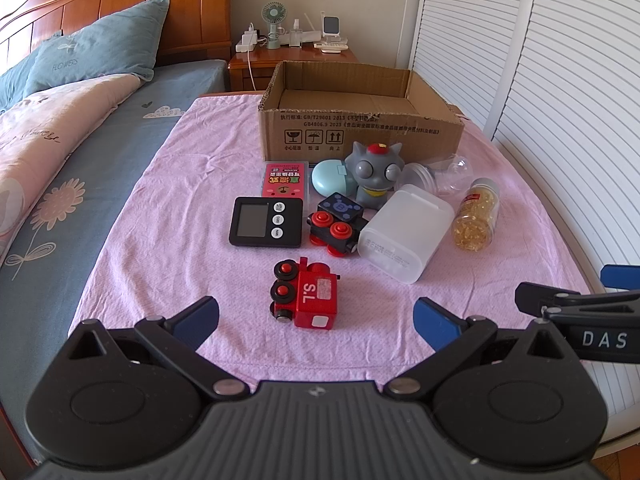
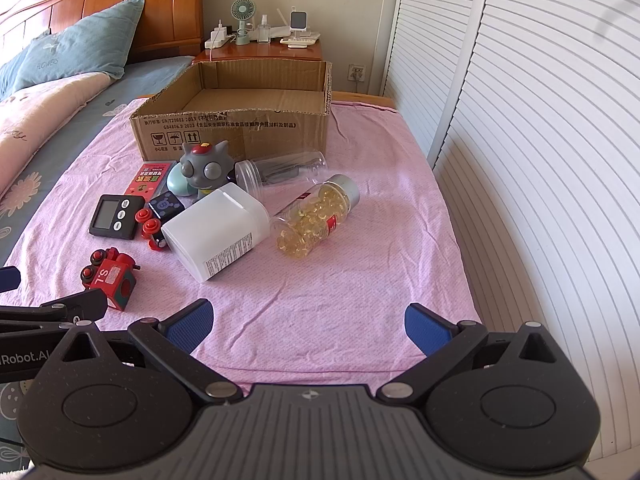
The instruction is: Organize rigid objects
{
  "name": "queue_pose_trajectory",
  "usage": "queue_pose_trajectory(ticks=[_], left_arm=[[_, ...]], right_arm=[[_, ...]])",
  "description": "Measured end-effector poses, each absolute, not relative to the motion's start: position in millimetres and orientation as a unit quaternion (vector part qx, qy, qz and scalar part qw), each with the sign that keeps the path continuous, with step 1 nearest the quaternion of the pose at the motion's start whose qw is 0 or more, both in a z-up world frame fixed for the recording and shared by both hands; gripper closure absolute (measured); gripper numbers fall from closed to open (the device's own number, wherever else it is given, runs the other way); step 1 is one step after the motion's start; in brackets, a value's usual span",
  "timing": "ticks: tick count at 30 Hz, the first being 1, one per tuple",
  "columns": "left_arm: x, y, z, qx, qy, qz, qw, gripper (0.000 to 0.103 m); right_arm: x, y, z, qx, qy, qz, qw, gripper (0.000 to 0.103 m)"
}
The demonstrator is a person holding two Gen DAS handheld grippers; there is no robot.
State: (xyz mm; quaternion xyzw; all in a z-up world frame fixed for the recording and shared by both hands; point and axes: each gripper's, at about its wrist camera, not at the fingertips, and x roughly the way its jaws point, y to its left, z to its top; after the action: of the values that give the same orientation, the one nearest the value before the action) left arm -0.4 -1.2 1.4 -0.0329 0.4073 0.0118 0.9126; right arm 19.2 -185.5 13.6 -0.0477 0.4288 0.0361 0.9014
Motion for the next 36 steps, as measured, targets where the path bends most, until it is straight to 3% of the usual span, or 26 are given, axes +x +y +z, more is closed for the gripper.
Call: queue_pose_trajectory(ticks=[36], left_arm=[[4.7,-1.1,6.0,-0.035,0.391,-0.008,0.92,0.001]], right_arm=[[23.8,-185.6,12.7,-0.054,0.423,0.037,0.904,0.0]])
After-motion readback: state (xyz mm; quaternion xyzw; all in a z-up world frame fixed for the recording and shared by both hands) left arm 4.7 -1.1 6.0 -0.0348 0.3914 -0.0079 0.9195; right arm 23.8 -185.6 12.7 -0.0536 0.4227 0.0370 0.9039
